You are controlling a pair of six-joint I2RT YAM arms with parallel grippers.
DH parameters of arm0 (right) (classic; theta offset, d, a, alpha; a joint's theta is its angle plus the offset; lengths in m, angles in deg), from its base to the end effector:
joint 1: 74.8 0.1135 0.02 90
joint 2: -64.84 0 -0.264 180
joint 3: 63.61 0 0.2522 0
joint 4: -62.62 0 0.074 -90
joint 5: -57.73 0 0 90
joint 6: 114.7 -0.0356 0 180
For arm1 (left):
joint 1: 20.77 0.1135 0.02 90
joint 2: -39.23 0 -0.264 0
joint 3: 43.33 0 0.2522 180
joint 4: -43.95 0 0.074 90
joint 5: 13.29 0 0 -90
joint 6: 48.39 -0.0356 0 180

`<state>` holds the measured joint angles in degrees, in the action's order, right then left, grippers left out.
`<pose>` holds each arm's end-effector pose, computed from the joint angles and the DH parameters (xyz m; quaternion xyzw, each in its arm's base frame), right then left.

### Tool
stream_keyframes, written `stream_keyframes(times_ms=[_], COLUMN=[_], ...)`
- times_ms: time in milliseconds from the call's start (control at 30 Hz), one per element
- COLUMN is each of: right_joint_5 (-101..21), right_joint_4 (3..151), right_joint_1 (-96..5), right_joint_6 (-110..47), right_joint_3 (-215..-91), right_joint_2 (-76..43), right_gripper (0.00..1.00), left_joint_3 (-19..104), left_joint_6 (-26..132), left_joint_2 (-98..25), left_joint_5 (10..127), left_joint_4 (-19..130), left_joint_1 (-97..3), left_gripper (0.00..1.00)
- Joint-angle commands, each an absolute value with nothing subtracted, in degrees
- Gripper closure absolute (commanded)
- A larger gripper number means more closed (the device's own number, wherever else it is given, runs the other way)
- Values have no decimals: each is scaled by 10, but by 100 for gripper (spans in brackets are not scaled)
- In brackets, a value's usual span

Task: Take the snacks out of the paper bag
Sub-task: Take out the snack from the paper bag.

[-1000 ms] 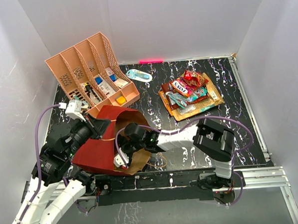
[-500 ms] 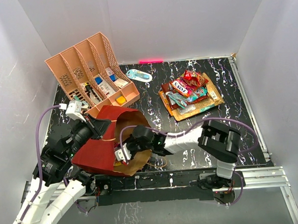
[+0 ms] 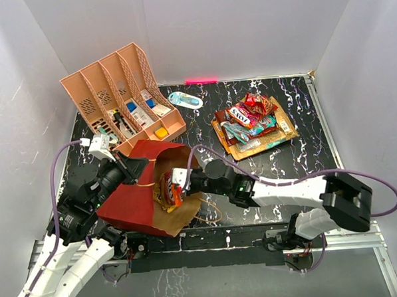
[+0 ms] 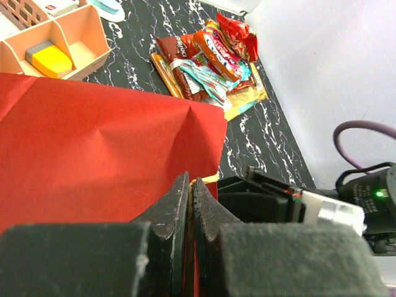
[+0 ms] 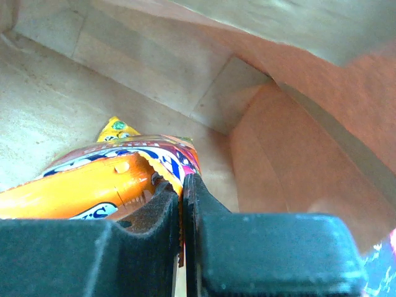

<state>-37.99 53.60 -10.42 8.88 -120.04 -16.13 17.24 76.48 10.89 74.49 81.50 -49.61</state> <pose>0.1323 0.2841 0.2402 -0.6197 0.4991 0.1988 0.5722 0.0958 -0.0543 0.3632 -0.0258 0.7387 -0.3676 0.5644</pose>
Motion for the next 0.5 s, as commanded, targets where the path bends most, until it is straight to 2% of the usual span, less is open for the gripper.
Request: stream_keyframes(times_ms=[0, 233, 467], right_joint_5=[-307, -248, -89], right_joint_4=[541, 579, 733], right_joint_1=[-103, -104, -104], right_joint_6=[-29, -131, -296], right_joint_3=[-1182, -1160, -1262], right_joint_2=[-83, 11, 64], right_gripper=[92, 92, 92], left_joint_3=[169, 173, 179], left_joint_6=[771, 779, 784], left_joint_2=[108, 96, 75], left_joint_5=[757, 767, 777], left_joint_4=[800, 784, 786], left_joint_1=[-495, -495, -495], left_gripper=[100, 100, 100])
